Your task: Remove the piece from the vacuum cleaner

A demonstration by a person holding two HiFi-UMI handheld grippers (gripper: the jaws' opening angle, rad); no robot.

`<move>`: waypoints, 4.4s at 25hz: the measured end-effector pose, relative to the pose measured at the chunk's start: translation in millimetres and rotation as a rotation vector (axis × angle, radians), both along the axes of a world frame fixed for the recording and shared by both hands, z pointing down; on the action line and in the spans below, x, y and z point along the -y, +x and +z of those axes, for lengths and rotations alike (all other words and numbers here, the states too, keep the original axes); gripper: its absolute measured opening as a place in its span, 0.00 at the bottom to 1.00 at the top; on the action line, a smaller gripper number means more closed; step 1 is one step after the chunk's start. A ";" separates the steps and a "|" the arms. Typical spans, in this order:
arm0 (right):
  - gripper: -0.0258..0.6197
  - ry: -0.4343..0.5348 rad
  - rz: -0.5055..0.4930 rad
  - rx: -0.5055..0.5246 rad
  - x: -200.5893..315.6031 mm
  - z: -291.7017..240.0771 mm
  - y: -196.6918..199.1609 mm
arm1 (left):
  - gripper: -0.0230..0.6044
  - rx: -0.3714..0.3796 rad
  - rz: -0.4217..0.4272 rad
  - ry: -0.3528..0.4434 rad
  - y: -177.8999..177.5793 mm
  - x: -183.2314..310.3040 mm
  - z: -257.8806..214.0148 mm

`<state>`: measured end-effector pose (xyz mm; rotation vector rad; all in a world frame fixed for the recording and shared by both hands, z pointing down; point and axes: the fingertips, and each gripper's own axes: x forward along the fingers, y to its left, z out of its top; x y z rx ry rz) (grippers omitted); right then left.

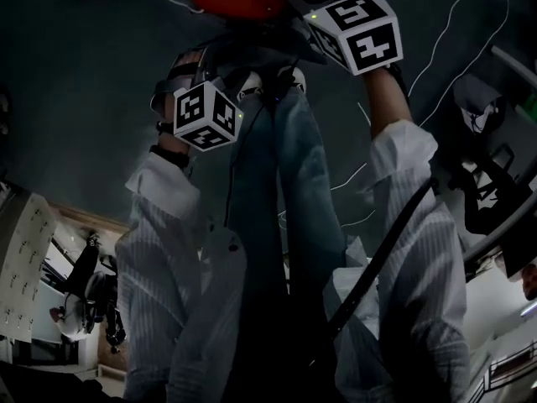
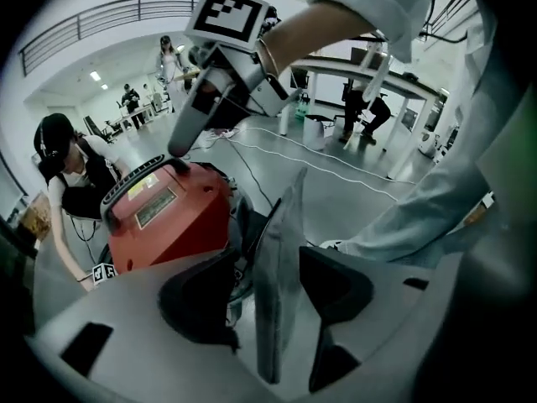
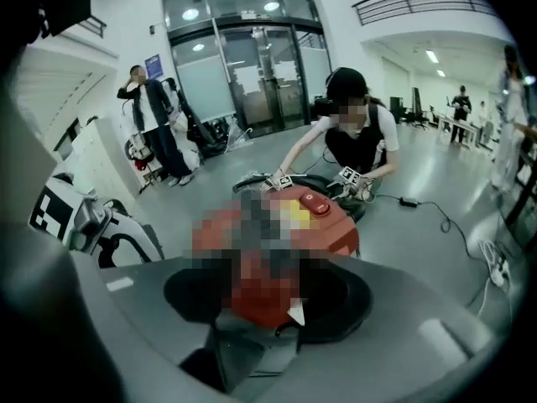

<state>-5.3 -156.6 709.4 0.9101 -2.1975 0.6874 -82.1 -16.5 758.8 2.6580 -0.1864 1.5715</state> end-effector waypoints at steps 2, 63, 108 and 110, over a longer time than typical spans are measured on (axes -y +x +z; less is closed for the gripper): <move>0.32 0.019 -0.075 -0.031 8.8 7.1 -10.4 | 0.40 0.016 0.021 0.006 1.4 5.3 10.8; 0.29 0.103 -0.050 -0.096 -1.5 -42.6 -11.7 | 0.08 -0.022 -0.142 -0.426 -6.5 -75.1 -42.8; 0.04 0.507 0.135 0.254 -133.8 -543.6 17.4 | 0.08 -0.283 -0.499 0.120 34.3 -6.9 -513.0; 0.04 0.504 0.135 0.258 -134.7 -543.4 16.9 | 0.08 -0.282 -0.488 0.129 35.0 -6.5 -514.1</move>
